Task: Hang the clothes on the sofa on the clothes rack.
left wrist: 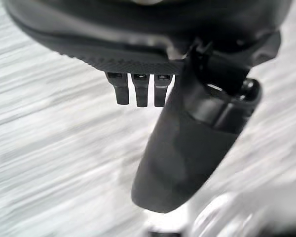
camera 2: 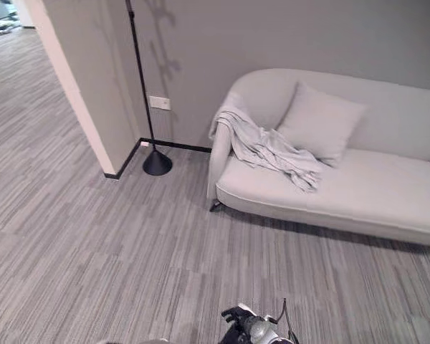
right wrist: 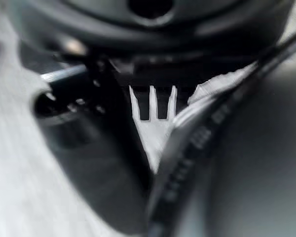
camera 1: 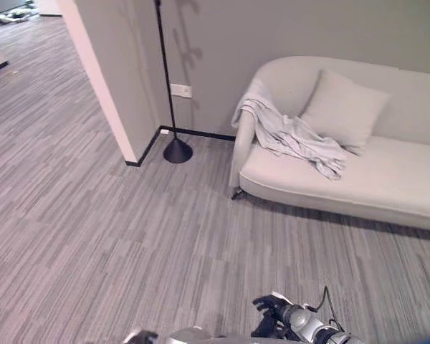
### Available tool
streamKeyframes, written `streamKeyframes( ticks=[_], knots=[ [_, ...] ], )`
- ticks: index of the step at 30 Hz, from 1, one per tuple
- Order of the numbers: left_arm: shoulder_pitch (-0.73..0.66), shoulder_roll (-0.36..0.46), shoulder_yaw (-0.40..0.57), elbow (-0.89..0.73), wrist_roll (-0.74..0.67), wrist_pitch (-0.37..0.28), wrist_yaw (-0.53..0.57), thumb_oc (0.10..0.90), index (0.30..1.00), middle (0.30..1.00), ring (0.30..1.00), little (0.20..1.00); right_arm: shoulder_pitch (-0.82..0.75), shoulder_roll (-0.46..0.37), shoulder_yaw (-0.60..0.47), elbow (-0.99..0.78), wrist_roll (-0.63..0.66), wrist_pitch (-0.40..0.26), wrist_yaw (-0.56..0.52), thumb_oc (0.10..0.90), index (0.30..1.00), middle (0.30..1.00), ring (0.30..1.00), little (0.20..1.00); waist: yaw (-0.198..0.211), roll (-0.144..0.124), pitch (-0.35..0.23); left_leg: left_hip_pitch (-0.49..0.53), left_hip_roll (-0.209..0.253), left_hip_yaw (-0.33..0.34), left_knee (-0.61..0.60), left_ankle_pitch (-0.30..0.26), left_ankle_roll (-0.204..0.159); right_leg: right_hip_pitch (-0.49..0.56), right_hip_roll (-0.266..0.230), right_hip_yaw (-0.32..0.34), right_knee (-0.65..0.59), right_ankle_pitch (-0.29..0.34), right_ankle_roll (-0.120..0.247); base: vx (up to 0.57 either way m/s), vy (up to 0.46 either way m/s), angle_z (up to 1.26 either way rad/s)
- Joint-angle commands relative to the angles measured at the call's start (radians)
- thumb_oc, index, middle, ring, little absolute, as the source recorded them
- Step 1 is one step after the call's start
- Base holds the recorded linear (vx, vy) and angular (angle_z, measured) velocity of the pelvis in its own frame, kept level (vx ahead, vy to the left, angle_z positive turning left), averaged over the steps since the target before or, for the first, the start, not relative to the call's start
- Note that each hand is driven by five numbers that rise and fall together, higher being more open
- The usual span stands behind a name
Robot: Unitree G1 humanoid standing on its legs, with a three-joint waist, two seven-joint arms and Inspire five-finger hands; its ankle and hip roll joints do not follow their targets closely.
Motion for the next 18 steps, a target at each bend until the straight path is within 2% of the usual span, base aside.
streamKeyframes(
  ticks=[1, 2, 3, 4, 5, 6, 7, 8, 9, 10, 11, 12, 13, 14, 15, 16, 17, 18],
  knots=[
    [-0.079, 0.006, 0.001, -0.020, -0.017, -0.045, 0.031, 0.800, 0.900, 0.900, 0.900, 0.900, -0.014, 0.003, 0.002, 0.033, 0.023, 0.032, 0.007, 0.800, 0.900, 0.900, 0.900, 0.900, -0.054, -0.024, 0.034, 0.146, 0.090, -0.070, -0.090, -0.067, -0.049, 0.004, -0.040, 0.105, -0.371, 0.349, 0.076, 0.70, -0.197, 1.21],
    [-0.093, 0.003, 0.000, -0.020, -0.019, -0.046, 0.039, 0.800, 0.900, 0.900, 0.900, 0.900, -0.011, 0.007, 0.010, 0.033, 0.012, 0.035, 0.008, 0.800, 0.900, 0.900, 0.900, 0.900, -0.070, -0.033, 0.035, 0.182, 0.102, -0.101, -0.099, -0.081, -0.055, -0.031, -0.056, 0.124, -0.393, 0.377, 0.088, 0.65, -0.195, 1.19],
    [-0.095, -0.002, 0.006, -0.018, -0.028, -0.046, 0.043, 0.800, 0.900, 0.900, 0.900, 0.900, -0.011, 0.012, 0.015, 0.037, 0.006, 0.039, 0.008, 0.800, 0.900, 0.900, 0.900, 0.900, -0.074, -0.031, 0.033, 0.211, 0.132, -0.100, -0.106, -0.092, -0.064, -0.032, -0.065, 0.091, -0.386, 0.389, 0.095, 0.65, -0.251, 1.12],
    [-0.090, -0.010, 0.011, -0.011, -0.032, -0.042, 0.050, 0.800, 0.900, 0.900, 0.900, 0.900, -0.008, 0.018, 0.028, 0.036, -0.012, 0.040, 0.003, 0.800, 0.900, 0.900, 0.900, 0.900, -0.069, -0.043, 0.026, 0.234, 0.155, -0.097, -0.100, -0.108, -0.077, -0.031, -0.088, 0.057, -0.357, 0.405, 0.094, 0.43, -0.178, 0.82],
    [-0.089, -0.010, 0.012, -0.010, -0.032, -0.042, 0.051, 0.800, 0.900, 0.900, 0.900, 0.900, -0.007, 0.019, 0.028, 0.036, -0.012, 0.040, 0.003, 0.800, 0.900, 0.900, 0.900, 0.900, -0.074, -0.040, 0.026, 0.235, 0.160, -0.100, -0.101, -0.109, -0.078, -0.028, -0.086, 0.051, -0.354, 0.402, 0.094, 0.43, -0.204, 0.88],
    [-0.081, -0.016, 0.016, -0.007, -0.035, -0.042, 0.055, 0.800, 0.900, 0.900, 0.900, 0.900, -0.003, 0.023, 0.040, 0.030, -0.029, 0.040, -0.005, 0.800, 0.900, 0.900, 0.900, 0.900, -0.075, -0.047, 0.013, 0.243, 0.188, -0.095, -0.092, -0.116, -0.094, -0.007, -0.099, 0.020, -0.335, 0.404, 0.092, 0.74, -0.358, 0.69],
    [-0.049, -0.024, 0.028, 0.016, -0.034, -0.035, 0.071, 0.800, 0.900, 0.900, 0.900, 0.900, -0.003, 0.025, 0.057, 0.025, -0.079, 0.035, -0.011, 0.800, 0.900, 0.900, 0.900, 0.900, -0.066, -0.046, -0.010, 0.242, 0.260, -0.061, -0.034, -0.085, -0.134, 0.000, -0.082, 0.017, -0.250, 0.385, 0.078, 0.93, -0.428, 0.79],
    [-0.041, -0.028, 0.037, 0.021, -0.046, -0.034, 0.077, 0.800, 0.900, 0.900, 0.900, 0.900, -0.002, 0.027, 0.069, 0.025, -0.086, 0.032, -0.022, 0.800, 0.900, 0.900, 0.900, 0.900, -0.067, -0.034, -0.016, 0.224, 0.299, -0.046, 0.025, -0.052, -0.155, 0.011, -0.058, 0.023, -0.220, 0.355, 0.065, 0.88, -0.398, 0.61],
    [-0.034, -0.025, 0.045, 0.037, -0.052, -0.026, 0.081, 0.800, 0.900, 0.900, 0.900, 0.900, -0.007, 0.028, 0.070, 0.022, -0.091, 0.034, -0.030, 0.800, 0.900, 0.900, 0.900, 0.900, -0.063, -0.045, -0.015, 0.164, 0.302, -0.030, 0.139, 0.054, -0.182, 0.046, -0.050, 0.025, -0.216, 0.328, 0.053, 0.57, -0.230, 0.64],
    [-0.020, -0.021, 0.056, 0.042, -0.055, -0.020, 0.080, 0.800, 0.900, 0.900, 0.900, 0.900, -0.004, 0.025, 0.074, 0.011, -0.091, 0.033, -0.032, 0.800, 0.900, 0.900, 0.900, 0.900, -0.053, -0.055, -0.011, 0.109, 0.303, 0.008, 0.241, 0.122, -0.190, 0.093, -0.051, 0.019, -0.224, 0.305, 0.040, 0.37, -0.157, 0.42],
    [-0.020, -0.021, 0.056, 0.042, -0.055, -0.020, 0.080, 0.800, 0.900, 0.900, 0.900, 0.900, -0.004, 0.026, 0.074, 0.011, -0.091, 0.033, -0.032, 0.800, 0.900, 0.900, 0.900, 0.900, -0.055, -0.057, -0.012, 0.107, 0.301, 0.006, 0.242, 0.123, -0.190, 0.092, -0.053, 0.018, -0.225, 0.306, 0.040, 0.58, -0.384, 0.48],
    [-0.004, 0.006, 0.086, 0.033, -0.080, -0.015, 0.097, 0.800, 0.900, 0.900, 0.900, 0.900, -0.017, 0.015, 0.056, 0.009, -0.042, 0.033, -0.050, 0.800, 0.900, 0.900, 0.900, 0.900, -0.024, -0.101, 0.027, -0.067, 0.361, 0.146, 0.468, 0.233, -0.144, 0.188, -0.049, 0.022, -0.252, 0.259, -0.002, 0.47, -0.391, 0.69],
    [-0.002, 0.013, 0.087, 0.025, -0.086, -0.015, 0.097, 0.800, 0.900, 0.900, 0.900, 0.900, -0.023, 0.014, 0.053, 0.016, -0.034, 0.031, -0.056, 0.800, 0.900, 0.900, 0.900, 0.900, -0.011, -0.125, 0.038, -0.143, 0.356, 0.186, 0.549, 0.203, -0.116, 0.204, -0.057, 0.034, -0.260, 0.250, -0.015, 0.63, -0.506, 0.73],
    [-0.009, 0.014, 0.084, 0.011, -0.093, -0.028, 0.104, 0.800, 0.900, 0.900, 0.900, 0.900, -0.040, 0.005, 0.038, 0.041, -0.009, 0.028, -0.071, 0.800, 0.900, 0.900, 0.900, 0.900, 0.008, -0.134, 0.058, -0.233, 0.354, 0.242, 0.574, 0.141, -0.108, 0.244, -0.055, 0.028, -0.276, 0.229, -0.028, 0.41, -0.256, 0.04],
    [-0.011, 0.016, 0.075, -0.004, -0.089, -0.037, 0.113, 0.800, 0.900, 0.900, 0.900, 0.900, -0.054, -0.004, 0.016, 0.057, 0.019, 0.026, -0.089, 0.800, 0.900, 0.900, 0.900, 0.900, 0.027, -0.135, 0.066, -0.303, 0.326, 0.302, 0.578, 0.096, -0.107, 0.279, -0.057, 0.023, -0.290, 0.224, -0.031, 0.47, -0.158, -0.41],
    [-0.007, 0.019, 0.072, -0.016, -0.089, -0.045, 0.118, 0.800, 0.900, 0.900, 0.900, 0.900, -0.059, -0.015, -0.010, 0.056, 0.055, 0.021, -0.100, 0.800, 0.900, 0.900, 0.900, 0.900, 0.039, -0.125, 0.068, -0.343, 0.283, 0.339, 0.541, 0.070, -0.113, 0.304, -0.053, 0.024, -0.293, 0.212, -0.032, 0.50, -0.005, -0.57],
    [-0.002, 0.020, 0.077, -0.024, -0.099, -0.053, 0.119, 0.800, 0.900, 0.900, 0.900, 0.900, -0.061, -0.033, -0.052, 0.045, 0.102, 0.006, -0.120, 0.800, 0.900, 0.900, 0.900, 0.900, 0.048, -0.116, 0.059, -0.362, 0.211, 0.373, 0.413, 0.052, -0.112, 0.322, -0.045, 0.030, -0.298, 0.194, -0.028, 0.54, 0.090, -0.35],
    [0.006, 0.018, 0.085, -0.022, -0.118, -0.058, 0.114, 0.800, 0.900, 0.900, 0.900, 0.900, -0.062, -0.049, -0.085, 0.037, 0.135, -0.005, -0.137, 0.800, 0.900, 0.900, 0.900, 0.900, 0.063, -0.101, 0.049, -0.372, 0.147, 0.385, 0.288, 0.058, -0.110, 0.341, -0.028, 0.039, -0.290, 0.173, -0.026, 0.60, 0.127, -0.22]
  ],
)
